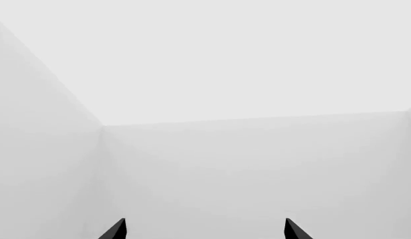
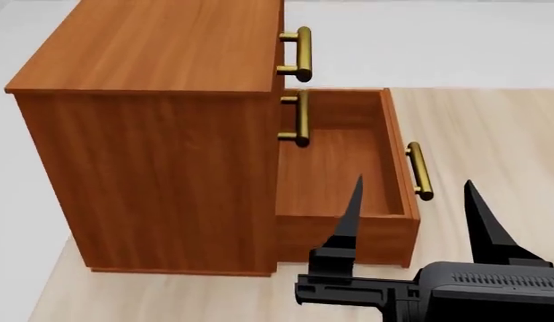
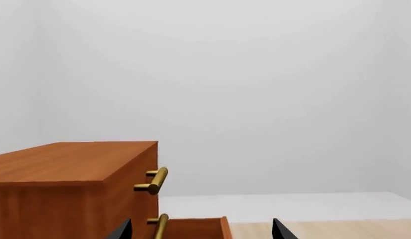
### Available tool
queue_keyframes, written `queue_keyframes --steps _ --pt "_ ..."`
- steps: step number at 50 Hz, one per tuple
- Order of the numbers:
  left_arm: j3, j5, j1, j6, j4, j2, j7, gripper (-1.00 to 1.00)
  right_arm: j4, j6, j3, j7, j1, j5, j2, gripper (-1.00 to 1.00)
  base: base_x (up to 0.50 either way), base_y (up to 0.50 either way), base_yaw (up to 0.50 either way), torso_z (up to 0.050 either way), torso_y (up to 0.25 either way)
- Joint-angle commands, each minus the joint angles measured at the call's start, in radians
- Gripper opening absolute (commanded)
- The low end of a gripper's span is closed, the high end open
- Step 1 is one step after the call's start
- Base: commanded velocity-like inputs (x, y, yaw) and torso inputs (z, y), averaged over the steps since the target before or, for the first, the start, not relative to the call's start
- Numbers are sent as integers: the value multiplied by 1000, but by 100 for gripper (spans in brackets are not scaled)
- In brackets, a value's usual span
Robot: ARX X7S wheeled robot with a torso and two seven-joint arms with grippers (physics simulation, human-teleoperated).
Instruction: Put the bowl in the bottom drawer of the cabinet.
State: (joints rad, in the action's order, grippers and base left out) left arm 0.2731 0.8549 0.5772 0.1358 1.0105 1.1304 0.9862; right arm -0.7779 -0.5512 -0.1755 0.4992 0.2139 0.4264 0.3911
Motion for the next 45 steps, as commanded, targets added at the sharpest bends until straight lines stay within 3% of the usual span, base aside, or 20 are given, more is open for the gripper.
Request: queue_keyframes --steps 1,24,45 --pt "7 -10 1 -11 -3 -3 -4 100 0 3 1 3 -3 4 4 100 352 0 0 0 0" --pt "17 -27 -4 -21 -7 1 -2 100 8 14 -1 8 -3 11 3 100 354 0 0 0 1" --pt "33 -66 -32 -65 -50 -16 -44 100 8 29 -3 7 -7 15 10 100 -2 0 0 0 0"
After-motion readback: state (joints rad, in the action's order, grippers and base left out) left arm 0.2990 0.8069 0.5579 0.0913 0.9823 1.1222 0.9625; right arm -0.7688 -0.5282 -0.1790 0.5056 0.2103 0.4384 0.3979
